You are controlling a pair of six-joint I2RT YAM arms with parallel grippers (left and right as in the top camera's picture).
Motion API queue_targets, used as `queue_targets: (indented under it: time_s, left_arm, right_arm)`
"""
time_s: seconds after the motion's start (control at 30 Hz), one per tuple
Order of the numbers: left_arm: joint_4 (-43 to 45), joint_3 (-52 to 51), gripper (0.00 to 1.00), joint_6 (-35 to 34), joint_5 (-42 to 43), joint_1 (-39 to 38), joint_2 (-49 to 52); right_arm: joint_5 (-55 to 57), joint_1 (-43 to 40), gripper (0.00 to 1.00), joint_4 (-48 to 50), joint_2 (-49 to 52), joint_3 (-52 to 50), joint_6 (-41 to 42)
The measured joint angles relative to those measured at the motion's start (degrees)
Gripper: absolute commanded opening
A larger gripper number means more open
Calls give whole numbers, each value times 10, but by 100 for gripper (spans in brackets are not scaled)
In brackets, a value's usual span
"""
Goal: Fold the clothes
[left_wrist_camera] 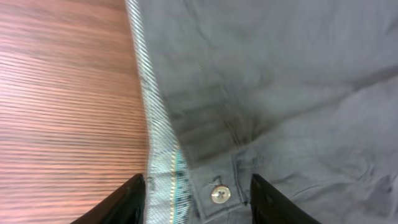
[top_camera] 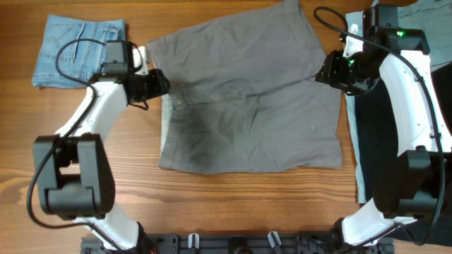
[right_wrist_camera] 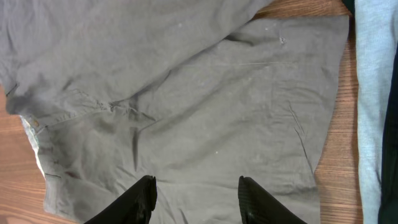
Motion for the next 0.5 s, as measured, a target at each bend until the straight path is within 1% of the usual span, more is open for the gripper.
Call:
queue_targets:
  time_s: [0.1, 0.13, 0.17, 0.2, 0.23, 0.27, 0.3, 0.5]
  left_arm:
    - [9, 0, 56, 4, 0, -19, 27]
    - [17, 0, 53, 5, 1, -25, 38]
    - [27, 0, 47, 5, 2, -29, 47]
    - [38, 0, 37, 6, 3, -32, 58]
    - [43, 0, 21, 5, 4, -34, 66]
    - [48, 0, 11, 8, 4, -35, 74]
    - [52, 0, 4, 10, 5, -35, 75]
    - [56, 0, 4, 14, 9, -33, 75]
  right_arm:
    - [0, 0, 47, 0, 0, 0, 0]
    - [0, 0, 47, 0, 0, 0, 0]
    - [0, 0, 47, 0, 0, 0, 0]
    - [0, 0, 47, 0, 0, 0, 0]
    - [0, 0, 47, 0, 0, 0, 0]
    - [0, 0, 47, 0, 0, 0, 0]
    - [0, 0, 47, -1, 0, 0, 0]
    - [0, 0, 47, -2, 0, 0, 0]
